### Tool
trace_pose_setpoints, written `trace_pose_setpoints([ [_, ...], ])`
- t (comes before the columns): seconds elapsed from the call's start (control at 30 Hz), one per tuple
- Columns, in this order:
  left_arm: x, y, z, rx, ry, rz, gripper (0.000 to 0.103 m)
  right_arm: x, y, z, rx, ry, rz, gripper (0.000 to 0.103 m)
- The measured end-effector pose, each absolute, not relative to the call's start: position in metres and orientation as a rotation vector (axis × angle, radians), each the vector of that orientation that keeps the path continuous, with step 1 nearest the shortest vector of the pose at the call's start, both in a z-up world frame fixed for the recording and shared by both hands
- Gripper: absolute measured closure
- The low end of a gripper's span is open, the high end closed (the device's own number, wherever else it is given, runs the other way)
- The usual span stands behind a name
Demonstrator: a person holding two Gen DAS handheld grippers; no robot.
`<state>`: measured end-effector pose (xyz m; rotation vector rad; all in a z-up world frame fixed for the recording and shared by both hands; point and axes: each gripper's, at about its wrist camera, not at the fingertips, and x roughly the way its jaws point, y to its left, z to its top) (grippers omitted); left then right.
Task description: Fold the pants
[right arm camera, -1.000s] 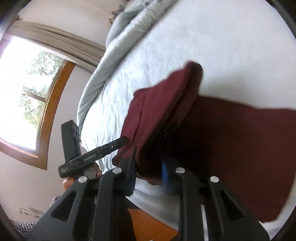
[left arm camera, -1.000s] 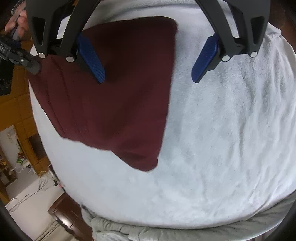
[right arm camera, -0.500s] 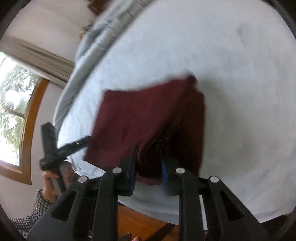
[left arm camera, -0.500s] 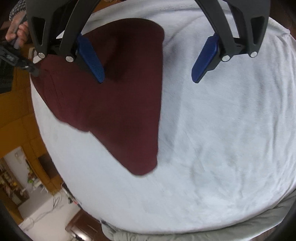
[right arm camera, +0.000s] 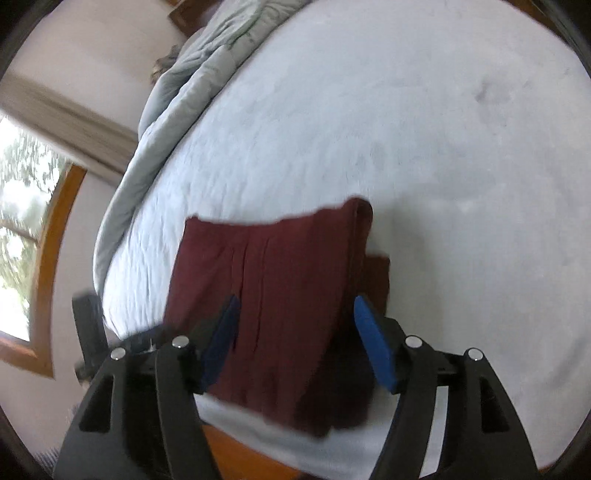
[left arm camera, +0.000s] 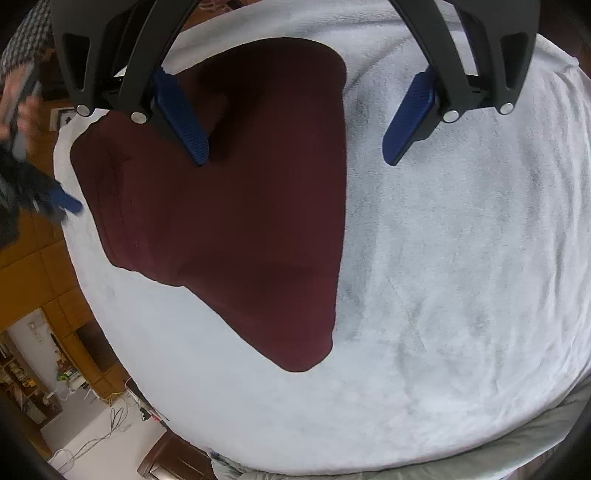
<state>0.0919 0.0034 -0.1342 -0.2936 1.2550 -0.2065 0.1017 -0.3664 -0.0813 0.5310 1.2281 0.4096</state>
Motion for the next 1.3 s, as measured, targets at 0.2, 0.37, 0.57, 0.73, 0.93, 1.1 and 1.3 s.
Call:
trace_pose_setpoints([
  [0.2,0.091,0.002,-0.136,-0.291,1.269,-0.189,0.008,0.154,-0.361,-0.124,0.661,1.306,0.406,0.084],
  [0.37,0.093,0.001,-0.136,-0.286,1.272,-0.187,0.008,0.152,-0.366,-0.106,0.662,1.237,0.450,0.097],
  [0.57,0.095,-0.009,-0.140,-0.287,1.273,-0.203,0.007,0.139,-0.386,-0.132,0.686,1.302,0.337,0.096],
  [0.73,0.093,-0.016,-0.140,-0.284,1.287,-0.219,0.007,0.127,-0.387,-0.120,0.696,1.256,0.374,0.066],
  [0.93,0.088,-0.009,-0.144,-0.349,1.308,-0.246,0.007,0.066,-0.389,-0.106,0.689,1.284,0.417,0.054],
  [1.1,0.080,-0.017,-0.145,-0.347,1.305,-0.239,0.007,0.028,-0.382,-0.115,0.745,1.335,0.436,0.049],
  [1.3,0.077,-0.027,-0.134,-0.272,1.273,-0.223,0.007,0.026,-0.365,-0.113,0.723,1.316,0.460,0.074],
])
